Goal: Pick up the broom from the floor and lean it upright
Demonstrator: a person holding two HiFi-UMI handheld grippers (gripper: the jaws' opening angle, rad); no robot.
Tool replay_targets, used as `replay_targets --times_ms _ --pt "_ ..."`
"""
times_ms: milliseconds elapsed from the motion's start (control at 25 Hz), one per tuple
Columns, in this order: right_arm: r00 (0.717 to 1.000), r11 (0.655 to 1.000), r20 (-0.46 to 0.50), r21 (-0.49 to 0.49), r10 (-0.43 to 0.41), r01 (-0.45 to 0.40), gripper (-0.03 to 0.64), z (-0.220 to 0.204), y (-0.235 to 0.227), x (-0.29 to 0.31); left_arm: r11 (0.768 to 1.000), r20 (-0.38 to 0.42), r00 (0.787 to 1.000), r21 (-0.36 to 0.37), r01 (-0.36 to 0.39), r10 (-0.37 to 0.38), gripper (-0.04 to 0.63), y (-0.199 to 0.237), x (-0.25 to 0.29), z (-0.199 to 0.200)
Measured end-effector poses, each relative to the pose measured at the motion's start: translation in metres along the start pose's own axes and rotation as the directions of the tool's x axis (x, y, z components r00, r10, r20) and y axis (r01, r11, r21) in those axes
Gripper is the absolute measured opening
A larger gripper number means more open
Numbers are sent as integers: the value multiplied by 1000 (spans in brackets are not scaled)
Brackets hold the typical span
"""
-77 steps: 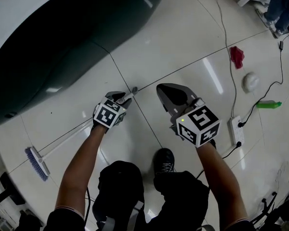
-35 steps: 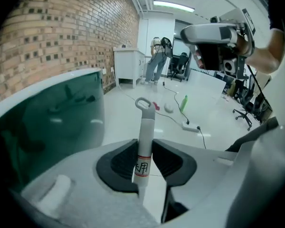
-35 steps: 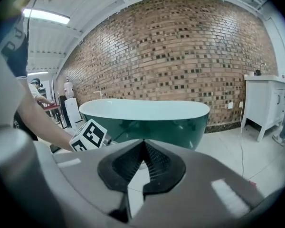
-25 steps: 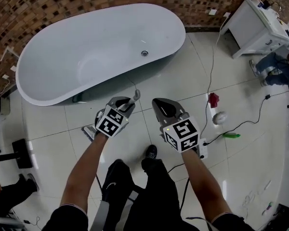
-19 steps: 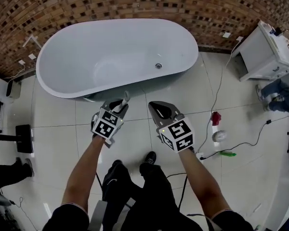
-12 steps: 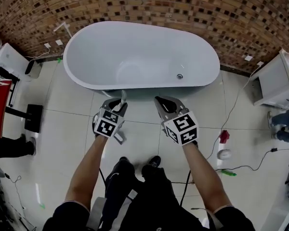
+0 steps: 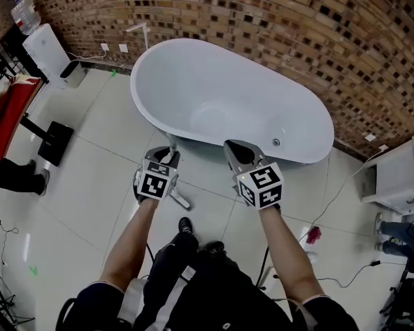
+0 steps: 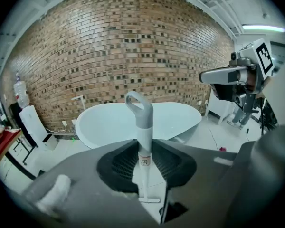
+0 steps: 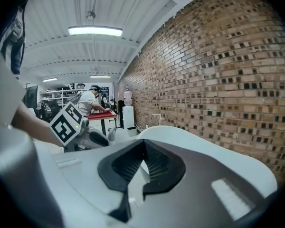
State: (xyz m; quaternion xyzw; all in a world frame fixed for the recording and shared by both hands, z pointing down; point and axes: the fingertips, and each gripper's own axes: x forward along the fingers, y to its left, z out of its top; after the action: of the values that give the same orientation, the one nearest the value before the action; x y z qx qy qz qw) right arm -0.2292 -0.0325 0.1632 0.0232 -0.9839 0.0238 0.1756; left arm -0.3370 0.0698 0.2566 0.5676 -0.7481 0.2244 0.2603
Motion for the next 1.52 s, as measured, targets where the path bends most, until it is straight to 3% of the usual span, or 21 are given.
replay_targets --times_ms 200,440,760,1040,1520 --pt "1000 999 -26 -41 -1 0 0 14 11 34 995 49 998 -91 -44 48 98 43 11 6" --pt "998 995 -56 -95 15 -21 0 24 5 64 994 84 996 -103 -32 41 101 73 44 21" --pt "992 991 -73 -77 100 -105 0 19 -23 90 980 77 992 -177 -87 102 103 95 87 42" --pt "989 988 -19 42 147 -146 0 28 -63 115 964 73 983 -221 -146 165 101 112 116 52" --pt "959 959 -38 49 282 -280 0 34 -82 150 941 85 972 -283 -187 219 103 133 151 62"
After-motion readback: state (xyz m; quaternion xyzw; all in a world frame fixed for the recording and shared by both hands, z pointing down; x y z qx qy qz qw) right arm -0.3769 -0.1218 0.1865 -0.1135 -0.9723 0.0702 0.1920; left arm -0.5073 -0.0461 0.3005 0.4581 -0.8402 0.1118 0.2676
